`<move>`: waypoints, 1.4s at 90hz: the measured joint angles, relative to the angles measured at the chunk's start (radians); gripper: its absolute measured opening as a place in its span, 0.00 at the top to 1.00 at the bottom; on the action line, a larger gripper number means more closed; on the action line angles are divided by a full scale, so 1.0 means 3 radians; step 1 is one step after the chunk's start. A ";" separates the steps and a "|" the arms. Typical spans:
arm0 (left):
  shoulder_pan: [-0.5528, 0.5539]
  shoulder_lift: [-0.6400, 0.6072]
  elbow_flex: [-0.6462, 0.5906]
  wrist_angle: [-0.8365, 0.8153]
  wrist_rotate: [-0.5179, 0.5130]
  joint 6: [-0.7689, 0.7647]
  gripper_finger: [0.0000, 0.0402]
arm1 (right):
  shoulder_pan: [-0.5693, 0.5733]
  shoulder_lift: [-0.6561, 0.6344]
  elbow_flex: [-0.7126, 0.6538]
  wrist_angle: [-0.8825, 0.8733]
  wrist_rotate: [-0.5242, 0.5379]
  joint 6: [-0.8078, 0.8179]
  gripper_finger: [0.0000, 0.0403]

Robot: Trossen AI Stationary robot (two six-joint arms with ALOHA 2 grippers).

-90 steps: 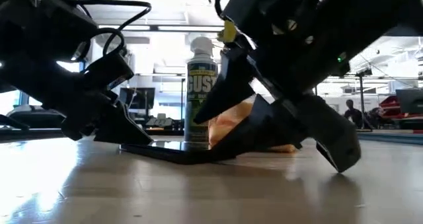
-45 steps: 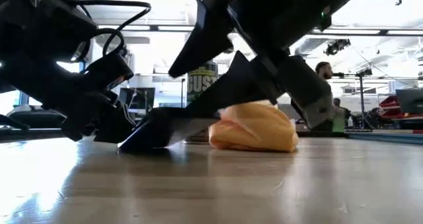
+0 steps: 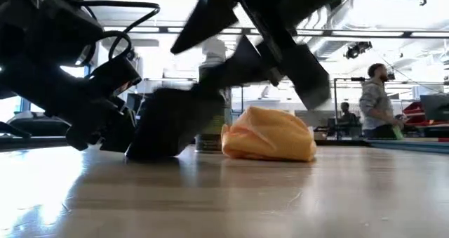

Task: Apply microfiber cloth
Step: Spray the front and back of the black cellphone using the white spray bottle

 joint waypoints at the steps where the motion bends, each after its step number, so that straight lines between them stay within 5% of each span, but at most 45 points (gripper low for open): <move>1: 0.0000 0.0000 0.0000 0.0000 0.0000 0.0002 0.92 | 0.0000 0.0000 0.0014 -0.0023 -0.0010 0.0041 0.49; 23: -0.0003 0.0004 0.0000 0.0000 -0.0032 -0.0004 0.92 | -0.0096 0.0030 0.0083 -0.0751 -0.0677 0.1103 0.49; 49: -0.0003 0.0004 0.0000 -0.0005 -0.0038 -0.0016 0.92 | -0.0165 0.0032 0.0085 -0.1481 -0.1504 0.1610 0.49; 126: -0.0001 0.0004 0.0001 -0.0001 -0.0051 -0.0116 0.92 | -0.0140 0.0058 -0.0135 -0.0843 -0.0432 0.0437 0.49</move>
